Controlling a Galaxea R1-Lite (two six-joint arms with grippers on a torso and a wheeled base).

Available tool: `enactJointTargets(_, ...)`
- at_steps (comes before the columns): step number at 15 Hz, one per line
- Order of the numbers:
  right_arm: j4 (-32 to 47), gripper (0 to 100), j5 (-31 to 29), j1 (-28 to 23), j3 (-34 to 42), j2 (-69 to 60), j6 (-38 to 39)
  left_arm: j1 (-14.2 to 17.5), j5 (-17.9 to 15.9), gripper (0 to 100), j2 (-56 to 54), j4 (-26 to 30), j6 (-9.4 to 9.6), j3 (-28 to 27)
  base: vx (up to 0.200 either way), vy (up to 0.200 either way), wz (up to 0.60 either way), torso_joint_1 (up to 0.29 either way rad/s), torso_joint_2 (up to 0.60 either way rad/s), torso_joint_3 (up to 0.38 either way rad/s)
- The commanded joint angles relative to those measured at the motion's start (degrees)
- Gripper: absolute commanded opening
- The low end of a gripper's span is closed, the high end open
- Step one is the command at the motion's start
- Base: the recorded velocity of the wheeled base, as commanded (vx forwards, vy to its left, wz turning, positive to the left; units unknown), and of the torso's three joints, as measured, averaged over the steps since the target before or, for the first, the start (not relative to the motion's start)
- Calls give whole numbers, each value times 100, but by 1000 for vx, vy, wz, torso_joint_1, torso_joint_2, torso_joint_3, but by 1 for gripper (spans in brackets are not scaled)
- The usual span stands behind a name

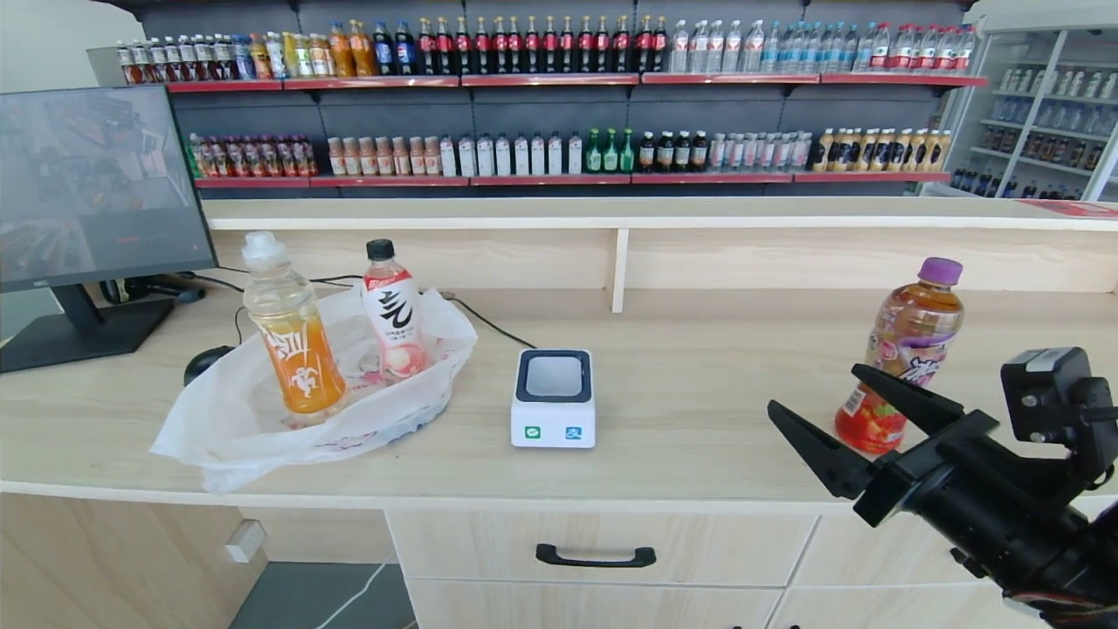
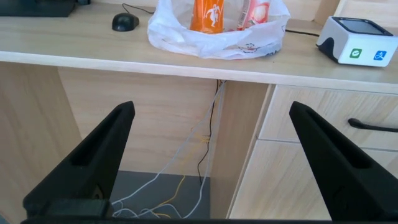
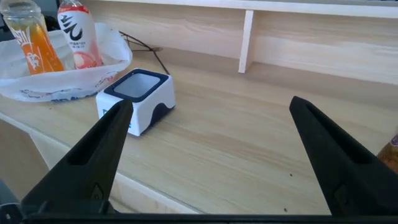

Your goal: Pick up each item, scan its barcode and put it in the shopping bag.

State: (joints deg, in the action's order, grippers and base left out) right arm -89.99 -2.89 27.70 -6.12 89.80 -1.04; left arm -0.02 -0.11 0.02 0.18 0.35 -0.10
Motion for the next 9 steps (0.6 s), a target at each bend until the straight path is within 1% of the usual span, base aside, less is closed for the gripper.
enactJointTargets(1, -1, 100, -1, -10, 49, -24, -2, 2, -7, 100, -2, -9, 0, 10, 0, -200, 0, 12, 7, 2)
enactJointTargets(4, -1, 100, -1, -10, 93, -24, -2, 2, -7, 100, -2, -9, 0, 1, 0, -200, 0, 1, 5, 6)
enactJointTargets(6, -1, 100, -10, -28, 252, -24, -2, 2, 2, 100, -2, -9, 0, 1, 0, -200, 0, 5, -5, 0)
enactJointTargets(8, -1, 100, -10, -300, 419, 91, -2, 2, 2, 100, -2, -1, 0, 1, 0, -200, 0, 2, 7, 2)
enactJointTargets(9, -1, 100, -10, -335, 357, 205, -2, 2, -7, 100, -2, -1, 0, 1, 0, -200, 0, 12, 7, 7)
